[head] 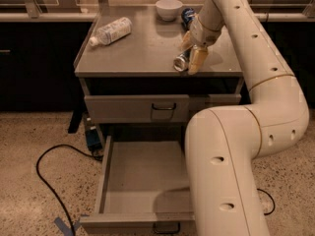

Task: Place redbull can into middle drawer

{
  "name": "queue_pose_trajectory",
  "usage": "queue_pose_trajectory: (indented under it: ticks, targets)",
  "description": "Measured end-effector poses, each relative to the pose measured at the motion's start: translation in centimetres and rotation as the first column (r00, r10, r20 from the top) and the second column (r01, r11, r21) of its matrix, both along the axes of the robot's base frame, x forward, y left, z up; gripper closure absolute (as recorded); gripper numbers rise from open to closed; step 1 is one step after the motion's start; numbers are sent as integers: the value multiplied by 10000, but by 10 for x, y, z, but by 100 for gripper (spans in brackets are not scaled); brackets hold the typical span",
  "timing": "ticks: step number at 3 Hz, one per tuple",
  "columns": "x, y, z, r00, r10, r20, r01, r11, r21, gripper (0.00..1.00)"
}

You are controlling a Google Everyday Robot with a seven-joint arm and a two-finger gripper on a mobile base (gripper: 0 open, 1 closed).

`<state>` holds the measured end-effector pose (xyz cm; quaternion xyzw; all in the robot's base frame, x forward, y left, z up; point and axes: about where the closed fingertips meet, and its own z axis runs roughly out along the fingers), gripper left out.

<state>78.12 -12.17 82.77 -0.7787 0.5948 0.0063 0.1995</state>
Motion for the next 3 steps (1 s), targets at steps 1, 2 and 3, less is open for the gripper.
queue_pose_trajectory:
  ticks: [1,2,3]
  targets:
    - [0,0,0,10000,0,0,0,10000,0,65]
    - [0,0,0,10000,0,4,0,10000,1,89]
    - [8,6,7,9993,-23,361,18,9999,146,100]
